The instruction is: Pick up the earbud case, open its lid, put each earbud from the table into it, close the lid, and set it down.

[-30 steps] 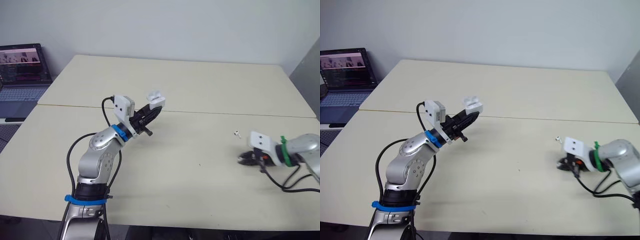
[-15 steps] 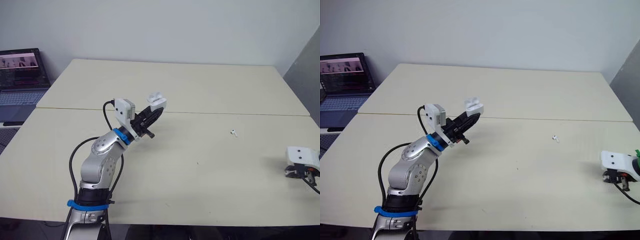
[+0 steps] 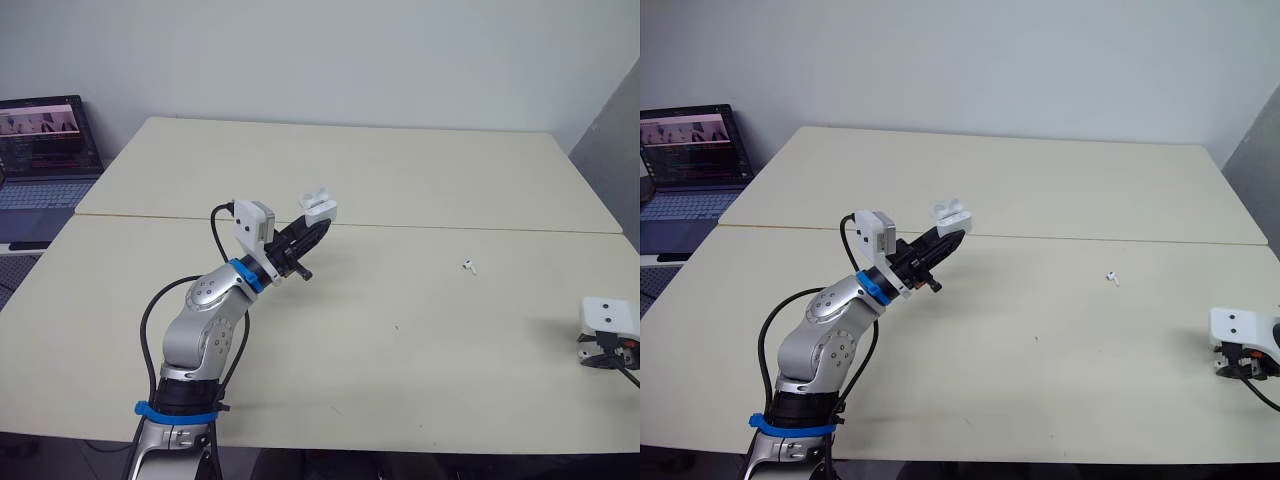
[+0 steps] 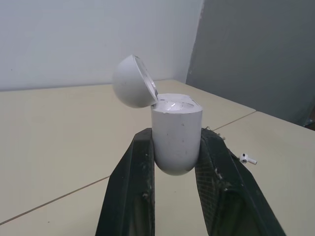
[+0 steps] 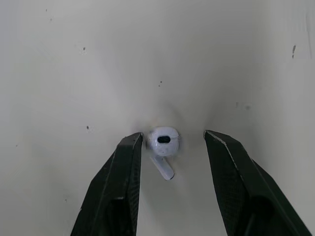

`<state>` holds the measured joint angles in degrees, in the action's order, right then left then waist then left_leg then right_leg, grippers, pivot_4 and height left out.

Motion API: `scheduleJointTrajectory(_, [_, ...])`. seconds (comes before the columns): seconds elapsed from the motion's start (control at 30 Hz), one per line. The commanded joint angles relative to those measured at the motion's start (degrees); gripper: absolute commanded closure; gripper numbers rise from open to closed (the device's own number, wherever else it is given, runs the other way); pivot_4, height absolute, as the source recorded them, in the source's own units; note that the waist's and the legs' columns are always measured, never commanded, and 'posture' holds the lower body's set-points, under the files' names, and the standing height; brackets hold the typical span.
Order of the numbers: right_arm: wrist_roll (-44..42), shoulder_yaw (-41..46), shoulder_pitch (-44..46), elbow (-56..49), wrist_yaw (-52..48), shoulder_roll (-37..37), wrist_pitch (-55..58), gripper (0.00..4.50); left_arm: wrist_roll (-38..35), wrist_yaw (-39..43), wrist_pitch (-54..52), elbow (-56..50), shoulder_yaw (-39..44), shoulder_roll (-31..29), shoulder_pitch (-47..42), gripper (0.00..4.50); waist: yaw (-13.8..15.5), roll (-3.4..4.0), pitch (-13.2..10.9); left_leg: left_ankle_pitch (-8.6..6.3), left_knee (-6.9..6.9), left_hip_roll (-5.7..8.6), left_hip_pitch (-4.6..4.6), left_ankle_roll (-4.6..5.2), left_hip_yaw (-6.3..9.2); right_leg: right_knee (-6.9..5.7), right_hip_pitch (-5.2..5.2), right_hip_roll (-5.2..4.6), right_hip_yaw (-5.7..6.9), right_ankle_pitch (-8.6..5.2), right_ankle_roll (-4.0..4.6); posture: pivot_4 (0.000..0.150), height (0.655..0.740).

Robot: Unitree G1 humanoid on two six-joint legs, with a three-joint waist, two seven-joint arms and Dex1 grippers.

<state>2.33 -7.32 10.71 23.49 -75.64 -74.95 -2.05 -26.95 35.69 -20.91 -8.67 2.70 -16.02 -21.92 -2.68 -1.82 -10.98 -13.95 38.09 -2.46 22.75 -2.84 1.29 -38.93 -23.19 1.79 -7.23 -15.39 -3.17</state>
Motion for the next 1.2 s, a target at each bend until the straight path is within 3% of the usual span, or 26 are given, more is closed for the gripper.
scheduleJointTrajectory(0.03, [1.57,0.25,-0.20,1.02,-1.04,-1.10,0.80,2.44,-0.97,0.24,0.48,-2.78,-0.05,0.09,-0.25,3.77,0.00,0.00,0.00,0.00,0.00,0.00,-0.01,0.00,0.00,0.00,0.00,0.00,0.00,0.00,0.00,0.150,0.7400])
scheduleJointTrajectory(1.0, [0.26,1.91,-0.25,-4.65,-2.40,1.94,7.62,2.44,-0.69,0.46,0.45,-2.88,0.15,-0.83,0.25,3.77,-0.44,0.00,0.00,0.00,-0.01,-0.02,-0.03,0.00,0.00,-0.01,0.00,0.02,0.00,0.00,0.00,0.150,0.7400])
scheduleJointTrajectory(1.1, [0.28,2.01,-0.13,-4.46,-2.09,2.23,7.54,3.05,-0.66,0.34,0.42,-2.91,0.05,-0.83,0.21,3.77,-0.45,0.00,0.00,0.00,-0.01,-0.02,-0.03,0.00,0.00,-0.01,0.00,0.02,0.00,0.00,0.00,0.150,0.7400])
scheduleJointTrajectory(1.2, [-0.18,2.26,0.30,-4.79,-2.14,2.89,7.64,4.04,-0.68,0.32,0.35,-3.09,-0.09,-0.77,0.30,3.77,-0.50,-0.01,0.00,0.00,0.01,-0.02,-0.03,0.00,-0.01,-0.01,0.00,0.02,-0.02,0.01,-0.01,0.150,0.7400])
